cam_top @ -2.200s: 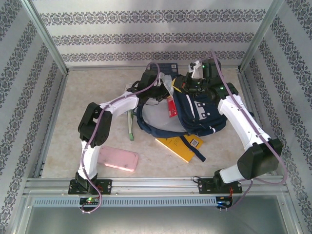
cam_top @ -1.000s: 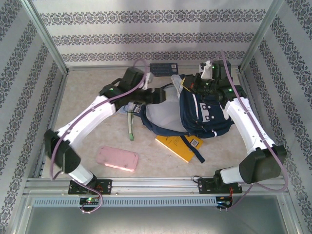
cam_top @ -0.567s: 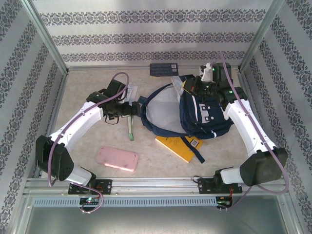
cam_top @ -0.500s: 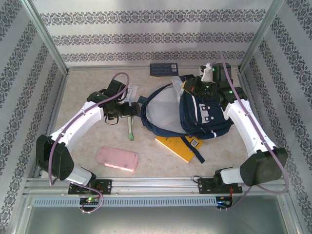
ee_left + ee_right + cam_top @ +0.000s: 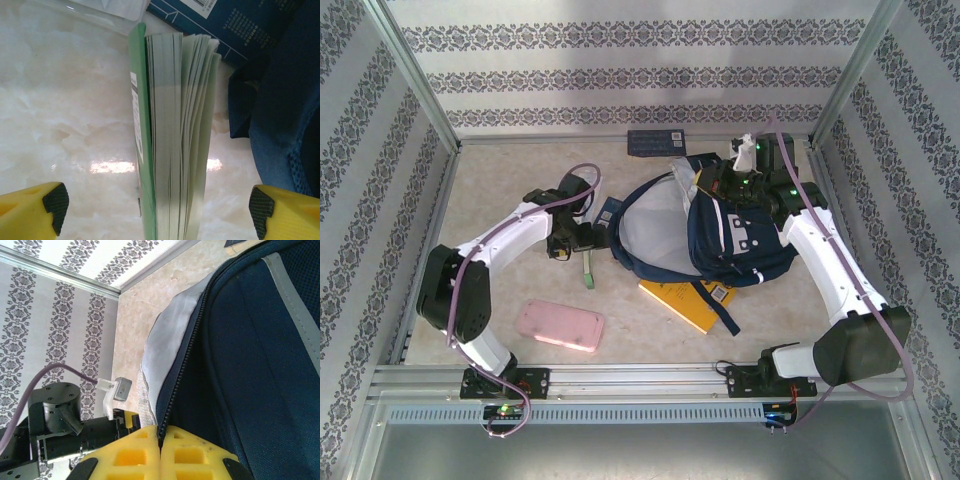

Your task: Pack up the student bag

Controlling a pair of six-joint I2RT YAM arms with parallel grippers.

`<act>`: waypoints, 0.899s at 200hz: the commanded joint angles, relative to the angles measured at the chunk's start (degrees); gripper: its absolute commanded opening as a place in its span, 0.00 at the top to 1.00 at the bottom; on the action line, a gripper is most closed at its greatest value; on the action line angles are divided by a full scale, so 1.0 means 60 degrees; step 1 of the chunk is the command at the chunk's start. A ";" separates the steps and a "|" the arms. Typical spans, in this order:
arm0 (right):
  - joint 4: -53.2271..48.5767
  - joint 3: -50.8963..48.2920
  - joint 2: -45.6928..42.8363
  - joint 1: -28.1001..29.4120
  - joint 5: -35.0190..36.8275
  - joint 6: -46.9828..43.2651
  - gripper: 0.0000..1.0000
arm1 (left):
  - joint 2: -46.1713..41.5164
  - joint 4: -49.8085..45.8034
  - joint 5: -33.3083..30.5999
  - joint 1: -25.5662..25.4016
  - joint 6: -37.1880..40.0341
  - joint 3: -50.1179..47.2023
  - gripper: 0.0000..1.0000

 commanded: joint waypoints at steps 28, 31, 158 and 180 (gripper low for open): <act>0.0479 -0.0178 -0.0322 0.0084 0.0043 -0.0005 1.00 | 0.0641 0.0658 0.0122 -0.0034 -0.0404 -0.0110 0.18; 0.0479 -0.0181 -0.0322 0.0076 0.0040 -0.0005 1.00 | 0.0655 0.0677 0.0120 -0.0033 -0.0413 -0.0112 0.18; 0.0512 -0.0186 -0.0364 0.0126 0.0011 0.0012 1.00 | 0.0256 0.0681 -0.0187 0.0090 0.0182 -0.0330 0.92; 0.0188 0.0174 -0.0323 0.0126 -0.0140 -0.0200 1.00 | -0.0175 0.0366 -0.0246 0.0196 0.0376 -0.0134 1.00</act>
